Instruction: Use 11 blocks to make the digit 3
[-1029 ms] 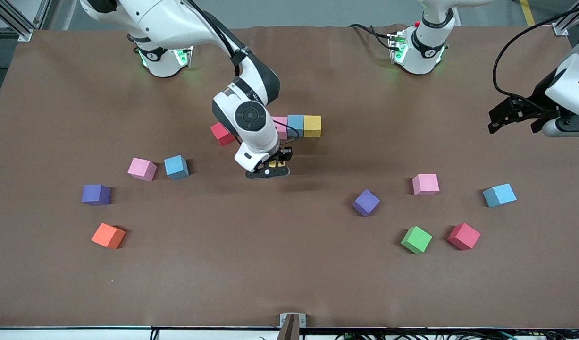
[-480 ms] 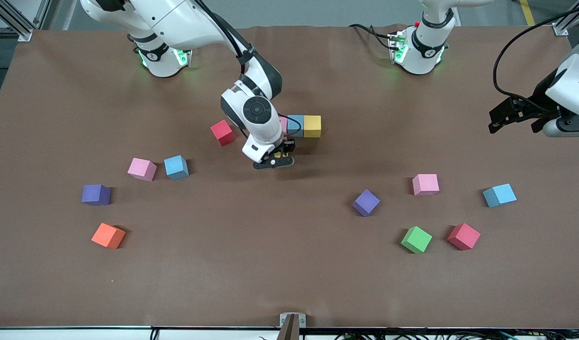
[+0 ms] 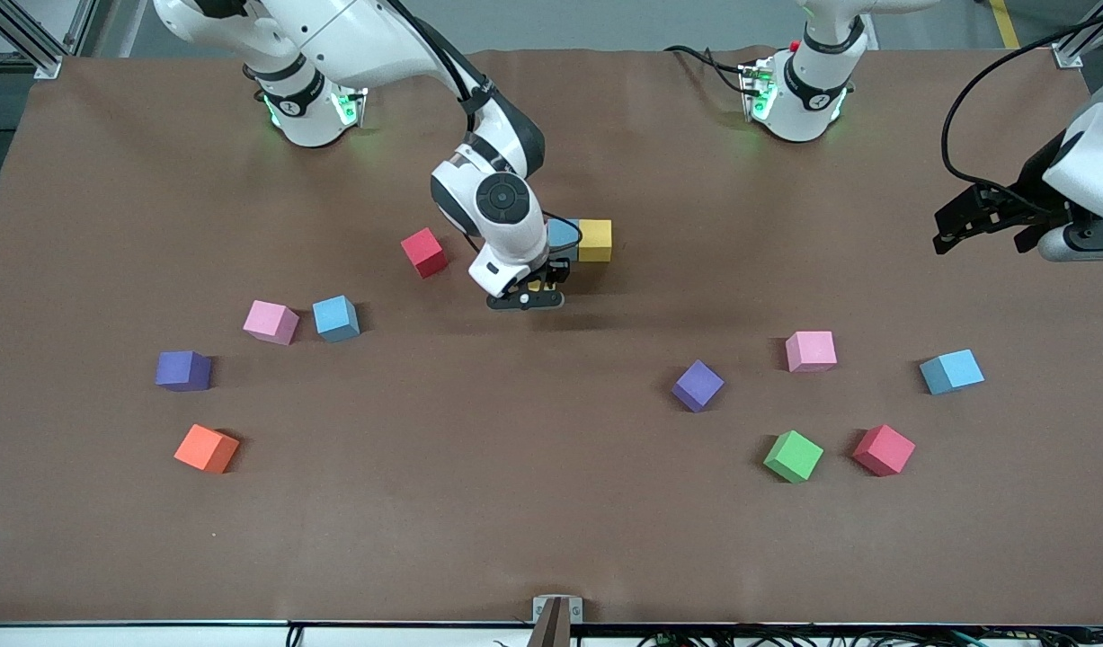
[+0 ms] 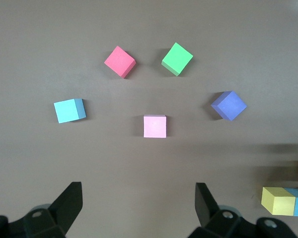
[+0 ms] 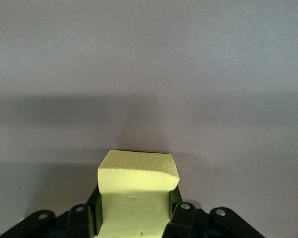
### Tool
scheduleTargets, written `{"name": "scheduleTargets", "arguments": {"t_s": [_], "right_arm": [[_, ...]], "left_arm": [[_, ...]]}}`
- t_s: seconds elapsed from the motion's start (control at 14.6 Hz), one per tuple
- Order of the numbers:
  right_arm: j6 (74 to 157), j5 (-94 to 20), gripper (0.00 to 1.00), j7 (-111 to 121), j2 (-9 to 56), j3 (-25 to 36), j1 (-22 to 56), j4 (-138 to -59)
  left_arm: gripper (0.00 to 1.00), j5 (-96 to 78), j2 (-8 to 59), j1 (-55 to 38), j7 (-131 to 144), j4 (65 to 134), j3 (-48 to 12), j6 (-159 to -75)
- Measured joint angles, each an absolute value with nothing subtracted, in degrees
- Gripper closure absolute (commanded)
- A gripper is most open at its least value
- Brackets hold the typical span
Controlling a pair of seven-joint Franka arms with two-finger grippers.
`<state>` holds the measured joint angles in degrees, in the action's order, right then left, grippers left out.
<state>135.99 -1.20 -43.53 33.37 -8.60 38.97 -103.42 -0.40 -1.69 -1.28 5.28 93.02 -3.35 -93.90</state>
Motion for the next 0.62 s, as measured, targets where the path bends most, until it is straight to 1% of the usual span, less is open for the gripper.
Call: {"name": "scheduleTargets", "arguments": {"t_s": [0.21,0.62], "right_arm": [[134.7,1.18,0.66,-43.53,33.28,-8.01,39.3,-103.45],[134.43,1.52,0.66,-43.53,33.22,-6.3,40.91,-103.67]], "left_arm": [[0.0,-0.4,-1.69,-1.24,5.28,93.01,-3.28,-93.9],[0.0,-0.4,-1.69,-1.23,5.28,93.01,-3.23,-93.94]]}}
